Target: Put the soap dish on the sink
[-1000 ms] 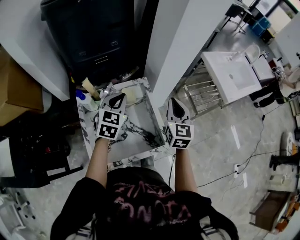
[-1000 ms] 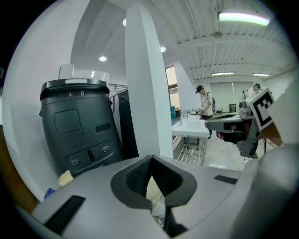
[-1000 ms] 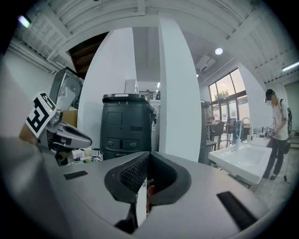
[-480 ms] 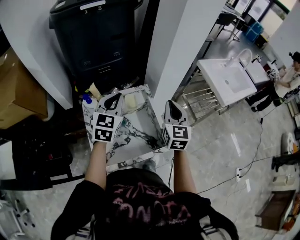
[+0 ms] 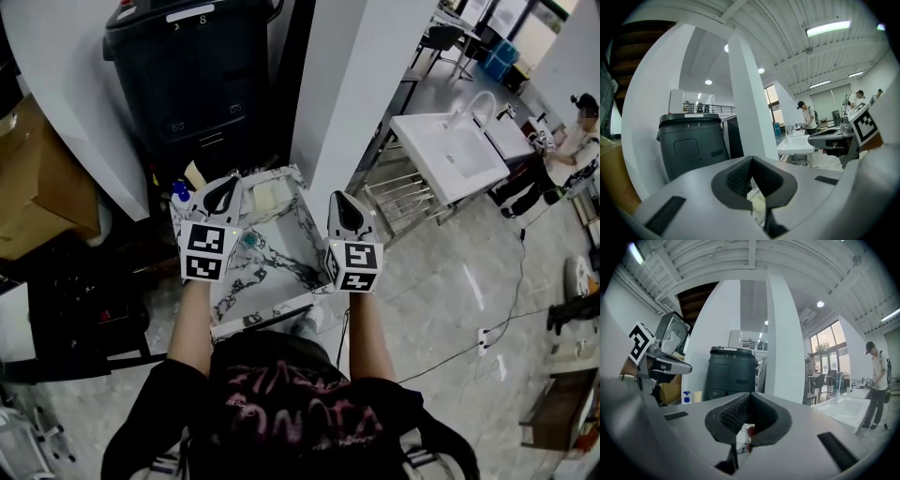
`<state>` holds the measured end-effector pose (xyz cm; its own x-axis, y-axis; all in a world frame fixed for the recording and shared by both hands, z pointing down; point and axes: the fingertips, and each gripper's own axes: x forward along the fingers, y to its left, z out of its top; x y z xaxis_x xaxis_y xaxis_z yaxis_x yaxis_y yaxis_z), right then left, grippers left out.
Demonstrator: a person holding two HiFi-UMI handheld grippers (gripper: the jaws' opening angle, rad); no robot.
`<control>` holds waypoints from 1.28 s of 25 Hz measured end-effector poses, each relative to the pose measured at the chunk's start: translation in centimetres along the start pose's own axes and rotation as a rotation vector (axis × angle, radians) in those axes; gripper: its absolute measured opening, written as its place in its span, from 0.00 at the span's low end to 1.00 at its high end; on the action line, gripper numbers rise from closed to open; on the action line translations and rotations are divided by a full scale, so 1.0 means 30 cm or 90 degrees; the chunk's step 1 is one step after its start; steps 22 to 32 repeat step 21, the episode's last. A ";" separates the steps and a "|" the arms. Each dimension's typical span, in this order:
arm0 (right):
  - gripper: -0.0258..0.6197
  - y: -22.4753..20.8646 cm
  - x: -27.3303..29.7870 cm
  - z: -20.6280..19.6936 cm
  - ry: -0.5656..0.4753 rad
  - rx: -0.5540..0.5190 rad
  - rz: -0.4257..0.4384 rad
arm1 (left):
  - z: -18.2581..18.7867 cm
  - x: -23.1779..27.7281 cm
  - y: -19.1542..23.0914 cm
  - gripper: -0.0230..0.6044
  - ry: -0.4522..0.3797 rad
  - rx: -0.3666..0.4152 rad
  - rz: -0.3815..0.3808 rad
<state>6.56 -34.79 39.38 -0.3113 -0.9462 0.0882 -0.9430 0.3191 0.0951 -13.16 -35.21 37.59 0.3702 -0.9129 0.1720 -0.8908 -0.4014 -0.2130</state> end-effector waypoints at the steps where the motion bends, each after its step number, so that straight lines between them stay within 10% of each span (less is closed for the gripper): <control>1: 0.06 0.002 -0.005 0.007 -0.003 -0.002 -0.001 | 0.004 -0.007 0.000 0.06 -0.003 -0.001 -0.001; 32: 0.06 -0.006 -0.038 0.051 -0.017 -0.009 -0.008 | 0.052 -0.052 0.010 0.06 -0.032 -0.015 -0.002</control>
